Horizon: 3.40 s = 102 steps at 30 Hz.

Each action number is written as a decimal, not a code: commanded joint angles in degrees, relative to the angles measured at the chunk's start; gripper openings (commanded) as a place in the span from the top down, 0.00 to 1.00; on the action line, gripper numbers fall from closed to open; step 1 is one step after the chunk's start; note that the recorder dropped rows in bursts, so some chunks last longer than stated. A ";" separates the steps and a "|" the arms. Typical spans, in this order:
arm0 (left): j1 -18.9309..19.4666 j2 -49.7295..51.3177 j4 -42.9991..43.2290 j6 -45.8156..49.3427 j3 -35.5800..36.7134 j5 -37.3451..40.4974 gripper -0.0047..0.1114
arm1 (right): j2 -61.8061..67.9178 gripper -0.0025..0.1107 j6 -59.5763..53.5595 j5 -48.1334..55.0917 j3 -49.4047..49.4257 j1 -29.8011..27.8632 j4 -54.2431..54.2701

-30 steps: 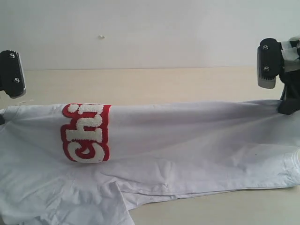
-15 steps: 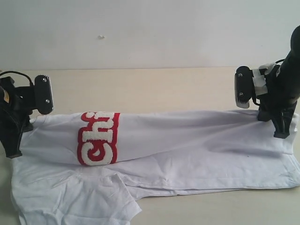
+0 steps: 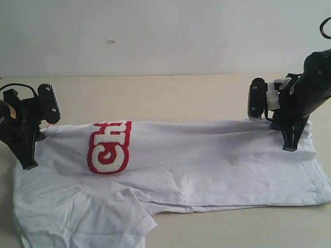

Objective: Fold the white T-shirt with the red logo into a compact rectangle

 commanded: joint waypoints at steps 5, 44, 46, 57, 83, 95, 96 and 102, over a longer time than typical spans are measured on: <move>1.55 2.48 -0.20 -2.24 0.17 -1.84 0.96 | 1.73 0.38 0.62 -1.45 0.13 -0.04 -1.58; 11.80 3.30 -1.48 -9.89 0.17 -10.20 0.96 | 11.21 0.34 5.97 -1.14 0.13 -0.04 -1.35; 11.68 3.30 -1.48 -9.89 0.17 -10.93 0.96 | 11.21 0.34 5.97 -1.14 0.13 -0.04 -1.35; 11.68 3.30 -1.48 -17.65 0.17 -9.74 0.96 | 11.21 0.34 6.06 -0.90 0.13 -0.04 -1.24; 11.01 0.71 -0.49 -18.88 0.04 -8.52 0.06 | 11.21 0.34 6.06 0.60 0.13 -0.04 -1.10; 11.84 -12.58 -5.48 -20.51 0.04 6.36 0.06 | 0.27 0.34 7.08 0.01 0.13 -0.04 3.91; 11.84 -12.69 -7.83 -20.51 0.04 6.50 0.06 | 0.26 0.34 7.08 0.22 0.13 -0.04 3.91; 11.13 -12.91 -9.52 -20.03 1.30 9.90 0.06 | -1.13 0.34 11.10 -0.03 0.13 -0.04 3.91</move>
